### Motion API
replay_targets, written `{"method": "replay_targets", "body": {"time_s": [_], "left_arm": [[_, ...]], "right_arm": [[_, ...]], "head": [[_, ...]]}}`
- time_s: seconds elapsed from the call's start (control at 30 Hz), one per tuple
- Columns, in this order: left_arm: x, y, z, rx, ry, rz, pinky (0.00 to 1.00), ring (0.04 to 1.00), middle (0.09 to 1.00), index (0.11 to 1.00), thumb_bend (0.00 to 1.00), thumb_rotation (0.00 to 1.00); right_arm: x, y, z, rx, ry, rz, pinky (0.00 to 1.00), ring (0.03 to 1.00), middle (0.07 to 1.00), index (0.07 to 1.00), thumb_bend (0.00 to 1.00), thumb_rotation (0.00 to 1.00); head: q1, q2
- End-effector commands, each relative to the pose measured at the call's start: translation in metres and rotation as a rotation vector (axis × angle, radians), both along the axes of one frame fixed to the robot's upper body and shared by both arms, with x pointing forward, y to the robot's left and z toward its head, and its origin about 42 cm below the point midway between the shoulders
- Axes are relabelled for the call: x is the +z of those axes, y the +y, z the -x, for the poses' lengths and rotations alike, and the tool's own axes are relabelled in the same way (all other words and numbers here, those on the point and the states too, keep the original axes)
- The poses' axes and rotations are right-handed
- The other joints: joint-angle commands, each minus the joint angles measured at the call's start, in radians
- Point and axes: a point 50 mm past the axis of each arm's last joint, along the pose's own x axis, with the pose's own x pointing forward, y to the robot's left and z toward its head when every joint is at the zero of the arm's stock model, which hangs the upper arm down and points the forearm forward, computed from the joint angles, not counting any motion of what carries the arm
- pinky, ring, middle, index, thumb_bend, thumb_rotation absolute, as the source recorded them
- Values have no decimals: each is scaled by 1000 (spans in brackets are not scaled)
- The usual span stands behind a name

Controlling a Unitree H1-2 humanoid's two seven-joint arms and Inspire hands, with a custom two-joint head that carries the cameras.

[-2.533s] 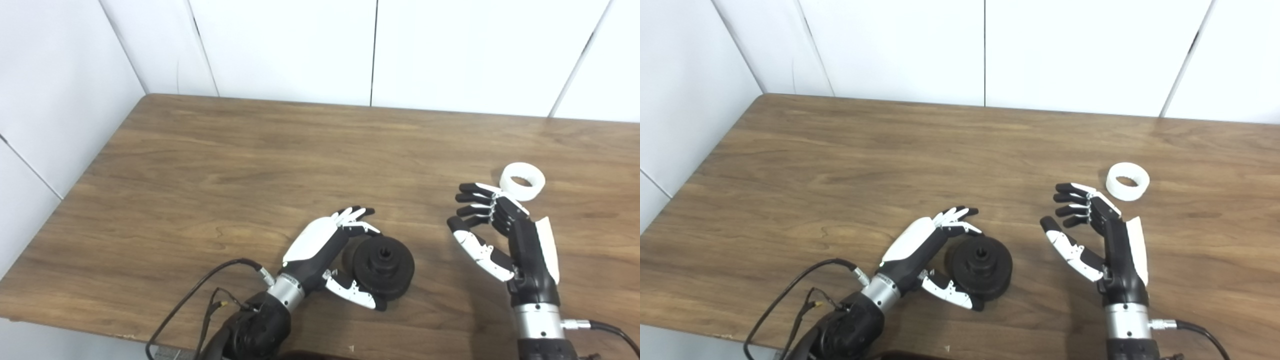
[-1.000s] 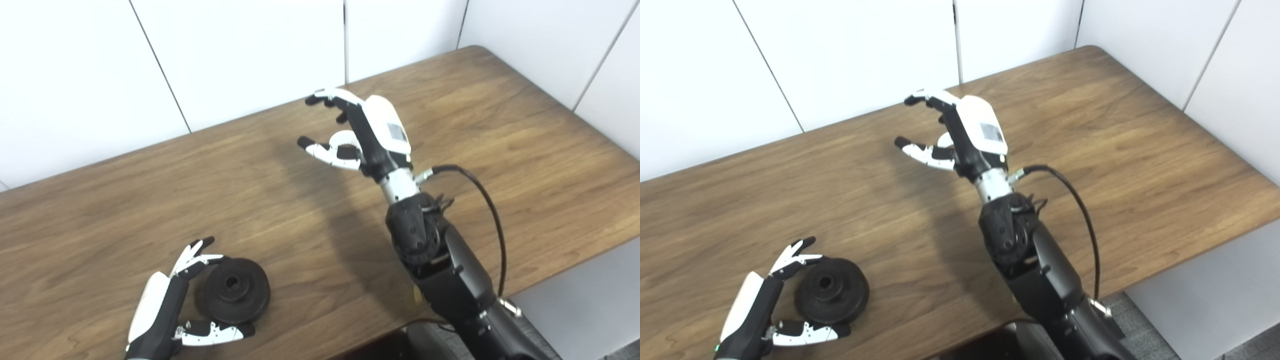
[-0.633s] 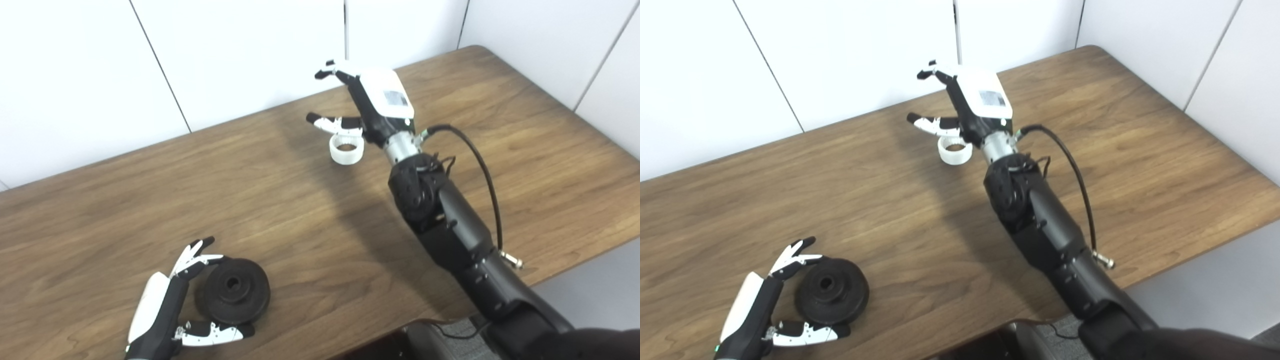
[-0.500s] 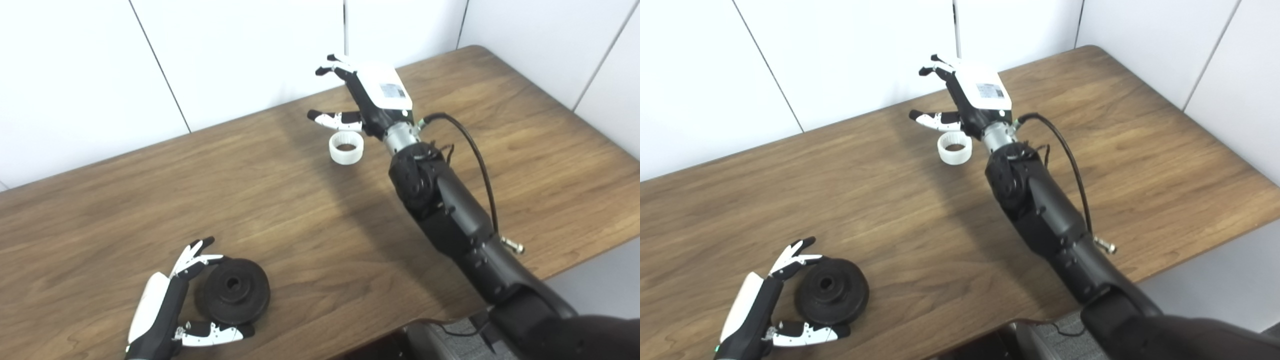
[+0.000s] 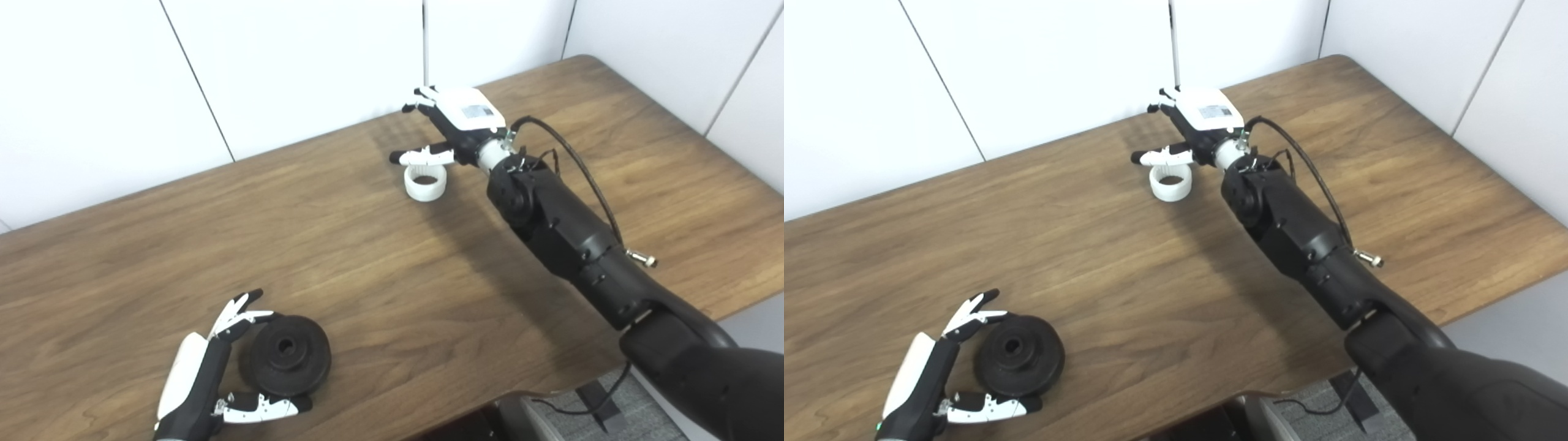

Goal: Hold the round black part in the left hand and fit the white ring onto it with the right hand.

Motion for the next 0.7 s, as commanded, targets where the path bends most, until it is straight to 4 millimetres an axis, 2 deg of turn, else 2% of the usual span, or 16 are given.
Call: {"method": "replay_targets", "body": {"time_s": [0.0, 0.1, 0.2, 0.67], "left_arm": [[4, -1, 0, -4, -14, 0, 869, 983, 943, 575, 922, 157], [4, -1, 0, -2, -15, 0, 869, 983, 943, 576, 919, 155], [4, 0, 0, 0, -14, 3, 871, 984, 944, 576, 921, 153], [4, 1, 0, 5, -12, 9, 876, 983, 942, 574, 925, 172]], "right_arm": [[25, -4, -7, 6, -49, 4, 955, 992, 965, 854, 833, 912], [19, -9, -3, 6, -20, -11, 954, 990, 964, 851, 875, 976], [10, -13, 3, 5, 0, -6, 939, 986, 962, 846, 915, 998], [-7, -19, 25, 15, 82, -1, 976, 1000, 983, 852, 1000, 947]], "head": [[0, 1], [2, 3], [2, 4], [7, 11]]}}
